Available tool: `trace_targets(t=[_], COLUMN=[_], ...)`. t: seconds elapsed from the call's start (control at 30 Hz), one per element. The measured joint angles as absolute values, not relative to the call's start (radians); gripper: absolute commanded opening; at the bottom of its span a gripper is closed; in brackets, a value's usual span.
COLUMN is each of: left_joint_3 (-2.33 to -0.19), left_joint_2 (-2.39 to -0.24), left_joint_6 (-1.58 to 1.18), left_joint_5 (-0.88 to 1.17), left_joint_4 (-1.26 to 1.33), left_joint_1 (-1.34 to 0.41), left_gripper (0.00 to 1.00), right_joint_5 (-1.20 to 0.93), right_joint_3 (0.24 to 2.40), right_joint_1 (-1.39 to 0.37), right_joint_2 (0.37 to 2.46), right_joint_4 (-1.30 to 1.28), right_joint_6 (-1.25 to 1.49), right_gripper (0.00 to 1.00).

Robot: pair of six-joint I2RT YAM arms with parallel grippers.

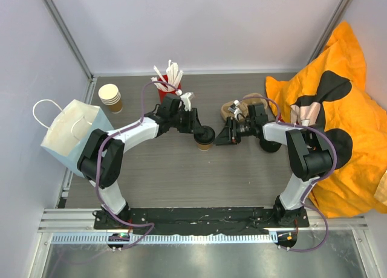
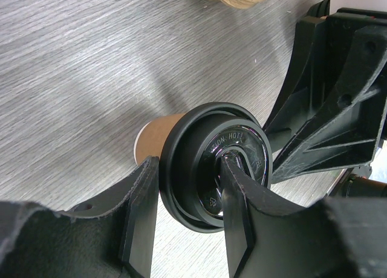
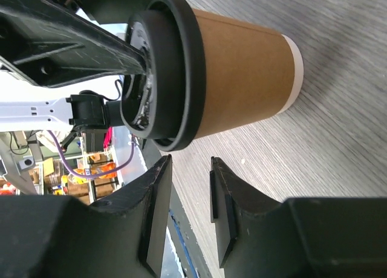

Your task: Pack the takeout coffee

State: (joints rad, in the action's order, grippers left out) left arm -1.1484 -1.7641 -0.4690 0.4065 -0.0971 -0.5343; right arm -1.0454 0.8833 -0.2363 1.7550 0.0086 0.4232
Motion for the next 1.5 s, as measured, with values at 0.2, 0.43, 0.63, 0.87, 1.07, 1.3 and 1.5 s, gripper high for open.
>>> trace_targets(t=[0.2,0.43,0.63,0.87,1.07,1.3,1.5], left_joint_3=[-1.148,-1.147,-1.143,-1.14,-1.135,-1.127,-1.124], left_joint_2=[-1.764,-1.763,-1.762,-1.762,-1.762,-1.759,-1.757], left_joint_6=[-0.469,-0.469,-0.468,-0.468,-0.464,-0.46,-0.46], left_joint_5=[0.407,0.407,0.404,0.398,0.387,0.382,0.376], left_joint_4=[-0.097,-0.096,-0.087,-0.077,-0.064,-0.047,-0.044], left_joint_1=[-0.534,-0.534,-0.532,-0.529,-0.523,-0.521,-0.521], left_gripper=[0.38,0.37,0.36,0.34,0.33,0.33,0.32], right_joint_5=[-1.058,-1.061,-1.084,-1.068,-0.997,-0.947,-0.944], right_joint_3=[0.884,0.896,0.916,0.948,1.01,1.063,1.072], right_joint_1=[-0.236,-0.236,-0.236,-0.24,-0.263,-0.278,-0.252], right_joint_2=[1.755,1.764,1.798,1.807,1.807,1.807,1.807], right_joint_4=[0.04,0.053,0.053,0.006,-0.104,-0.191,-0.207], right_joint_6=[0.447,0.456,0.473,0.451,0.393,0.341,0.336], right_gripper=[0.38,0.35,0.32,0.29,0.29,0.36,0.38])
